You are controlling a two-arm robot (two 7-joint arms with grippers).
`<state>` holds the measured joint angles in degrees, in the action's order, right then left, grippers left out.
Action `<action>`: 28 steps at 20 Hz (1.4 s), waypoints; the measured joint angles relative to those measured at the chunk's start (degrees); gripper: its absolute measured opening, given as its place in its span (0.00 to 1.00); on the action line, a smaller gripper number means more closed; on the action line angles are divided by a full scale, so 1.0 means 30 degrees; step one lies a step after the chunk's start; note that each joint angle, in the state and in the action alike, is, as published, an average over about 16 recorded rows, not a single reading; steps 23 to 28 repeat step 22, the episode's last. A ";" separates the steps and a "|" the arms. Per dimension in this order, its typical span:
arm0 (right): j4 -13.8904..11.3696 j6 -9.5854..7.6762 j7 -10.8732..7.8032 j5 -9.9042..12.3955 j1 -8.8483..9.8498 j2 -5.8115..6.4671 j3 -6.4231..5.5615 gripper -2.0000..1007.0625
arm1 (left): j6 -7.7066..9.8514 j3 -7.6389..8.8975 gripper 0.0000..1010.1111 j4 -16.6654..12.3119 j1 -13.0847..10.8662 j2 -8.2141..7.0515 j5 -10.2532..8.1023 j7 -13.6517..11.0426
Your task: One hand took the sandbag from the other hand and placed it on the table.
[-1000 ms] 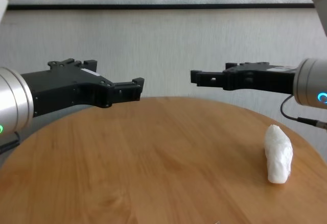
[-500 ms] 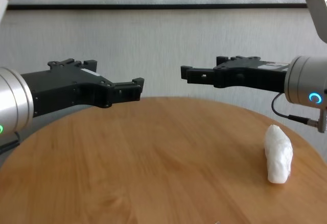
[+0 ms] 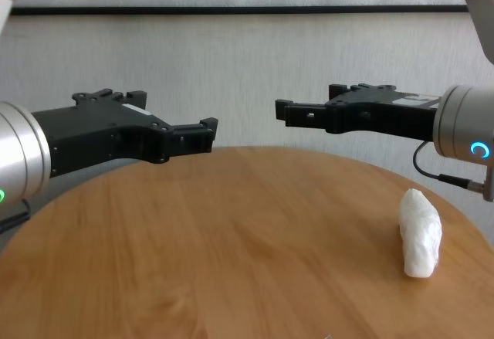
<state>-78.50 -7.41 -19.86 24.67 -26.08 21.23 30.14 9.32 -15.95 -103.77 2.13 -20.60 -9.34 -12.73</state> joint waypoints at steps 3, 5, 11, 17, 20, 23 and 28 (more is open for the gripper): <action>-0.0001 0.0002 0.0001 -0.0005 0.0008 0.0009 -0.0009 1.00 | 0.0000 0.0000 0.99 0.0000 0.0000 0.0000 0.0000 0.0000; 0.0004 -0.0007 0.0007 0.0007 0.0006 0.0013 -0.0009 1.00 | 0.0000 0.0000 0.99 0.0000 0.0000 0.0000 0.0000 0.0000; 0.0026 -0.0038 0.0024 0.0049 -0.0006 0.0020 -0.0007 1.00 | 0.0000 0.0000 0.99 0.0000 0.0000 0.0000 0.0000 0.0000; 0.0044 -0.0058 0.0034 0.0075 -0.0014 0.0024 -0.0004 1.00 | 0.0000 0.0000 0.99 0.0000 0.0000 0.0000 0.0000 0.0000; 0.0049 -0.0063 0.0036 0.0081 -0.0016 0.0025 -0.0002 1.00 | 0.0000 0.0000 0.99 0.0000 0.0000 0.0000 0.0000 0.0000; 0.0051 -0.0067 0.0038 0.0085 -0.0017 0.0025 -0.0002 1.00 | 0.0000 0.0000 0.99 0.0000 0.0000 0.0000 0.0000 0.0000; 0.0051 -0.0067 0.0038 0.0085 -0.0017 0.0025 -0.0002 1.00 | 0.0000 0.0000 0.99 0.0000 0.0000 0.0000 0.0000 0.0000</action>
